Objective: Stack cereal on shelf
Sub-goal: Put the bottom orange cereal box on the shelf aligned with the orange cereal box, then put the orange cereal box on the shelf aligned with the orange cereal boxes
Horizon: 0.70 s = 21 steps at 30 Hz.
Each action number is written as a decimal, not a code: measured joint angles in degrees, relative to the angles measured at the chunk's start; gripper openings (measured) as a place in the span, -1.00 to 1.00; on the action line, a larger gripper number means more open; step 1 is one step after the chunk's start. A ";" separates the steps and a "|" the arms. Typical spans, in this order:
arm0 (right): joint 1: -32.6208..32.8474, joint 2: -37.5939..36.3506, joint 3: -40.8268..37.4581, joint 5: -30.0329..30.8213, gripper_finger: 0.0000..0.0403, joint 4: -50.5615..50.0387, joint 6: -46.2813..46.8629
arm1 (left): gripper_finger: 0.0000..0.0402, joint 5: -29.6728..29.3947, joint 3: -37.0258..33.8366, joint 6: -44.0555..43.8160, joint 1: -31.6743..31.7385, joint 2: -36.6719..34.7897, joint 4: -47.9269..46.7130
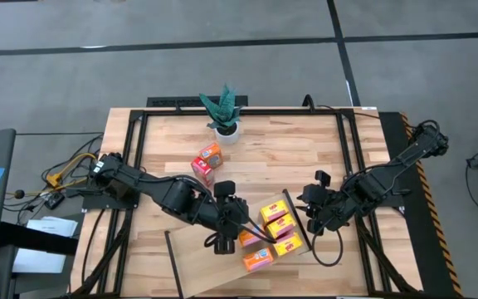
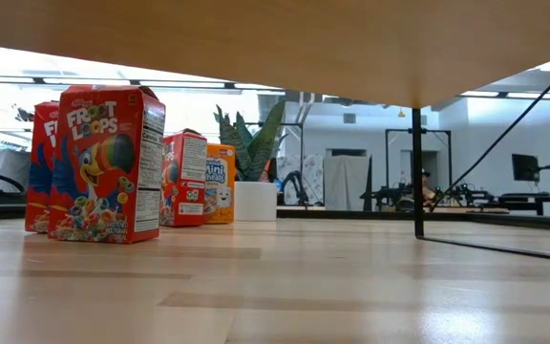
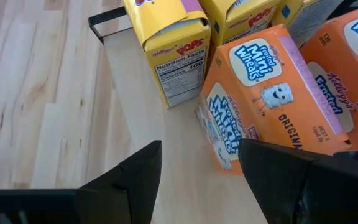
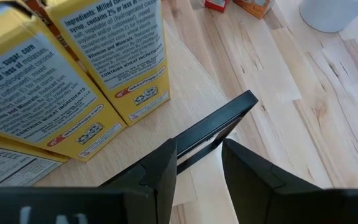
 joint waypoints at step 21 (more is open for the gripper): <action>0.00 -0.02 0.00 0.00 -0.22 0.05 -0.92 | 0.03 -14.51 0.30 -9.82 1.90 -7.28 -17.16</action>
